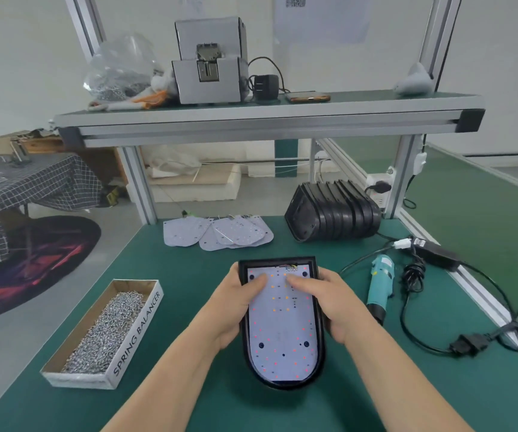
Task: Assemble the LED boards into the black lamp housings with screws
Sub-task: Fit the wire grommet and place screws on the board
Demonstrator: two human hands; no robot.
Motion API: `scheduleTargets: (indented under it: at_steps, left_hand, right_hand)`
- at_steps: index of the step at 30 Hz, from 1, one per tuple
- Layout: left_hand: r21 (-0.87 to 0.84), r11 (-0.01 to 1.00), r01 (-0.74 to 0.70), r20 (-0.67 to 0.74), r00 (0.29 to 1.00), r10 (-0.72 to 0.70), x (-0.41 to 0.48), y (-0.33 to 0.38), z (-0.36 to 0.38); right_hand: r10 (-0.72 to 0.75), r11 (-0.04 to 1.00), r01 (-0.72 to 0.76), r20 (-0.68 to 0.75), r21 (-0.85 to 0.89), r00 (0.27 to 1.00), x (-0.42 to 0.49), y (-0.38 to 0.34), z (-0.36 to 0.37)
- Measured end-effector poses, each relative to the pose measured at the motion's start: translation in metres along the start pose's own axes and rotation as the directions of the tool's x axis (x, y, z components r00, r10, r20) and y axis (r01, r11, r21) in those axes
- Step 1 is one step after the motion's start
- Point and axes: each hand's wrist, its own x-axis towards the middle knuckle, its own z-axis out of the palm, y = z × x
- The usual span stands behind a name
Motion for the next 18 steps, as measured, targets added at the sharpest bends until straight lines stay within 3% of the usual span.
scheduleTargets:
  at_steps: [3, 5, 7, 9, 10, 12, 14, 16, 18]
  left_hand:
    - [0.294, 0.953, 0.076, -0.087, 0.995, -0.053, 0.001, -0.004, -0.016]
    - [0.468, 0.881, 0.073, -0.281, 0.957, 0.07, 0.005, 0.003, -0.04]
    - [0.616, 0.783, 0.092, -0.458, 0.85, 0.26, 0.004, 0.015, -0.082]
    - [0.768, 0.584, 0.264, -0.537, 0.761, 0.363, -0.001, 0.027, -0.133]
    - [0.806, 0.46, 0.373, -0.551, 0.756, 0.352, -0.004, 0.03, -0.156]
    - [0.832, 0.193, 0.521, -0.553, 0.807, 0.207, -0.01, 0.026, -0.191]
    - [0.858, -0.018, 0.513, -0.513, 0.858, 0.026, -0.016, 0.012, -0.207]
    - [0.887, -0.059, 0.458, -0.458, 0.889, 0.01, -0.019, -0.002, -0.215]
    - [0.894, 0.047, 0.445, -0.447, 0.886, 0.121, -0.02, -0.011, -0.218]
  right_hand:
    - [0.08, 0.997, -0.08, 0.004, 0.013, 0.997, 0.008, 0.018, 0.002]
    - [0.111, 0.994, -0.11, -0.003, 0.003, 0.994, 0.012, 0.027, 0.002]
    - [0.127, 0.991, -0.128, -0.04, -0.023, 0.991, 0.014, 0.034, 0.0]
    - [0.145, 0.988, -0.15, -0.091, -0.047, 0.985, 0.016, 0.04, -0.002]
    - [0.156, 0.986, -0.162, -0.113, -0.047, 0.981, 0.017, 0.043, -0.003]
    - [0.168, 0.984, -0.174, -0.14, -0.034, 0.976, 0.02, 0.048, -0.006]
    - [0.156, 0.986, -0.164, -0.152, -0.037, 0.976, 0.023, 0.053, -0.006]
    - [0.14, 0.988, -0.149, -0.172, -0.042, 0.975, 0.025, 0.055, -0.004]
    - [0.116, 0.99, -0.129, -0.177, -0.061, 0.977, 0.025, 0.057, -0.003]
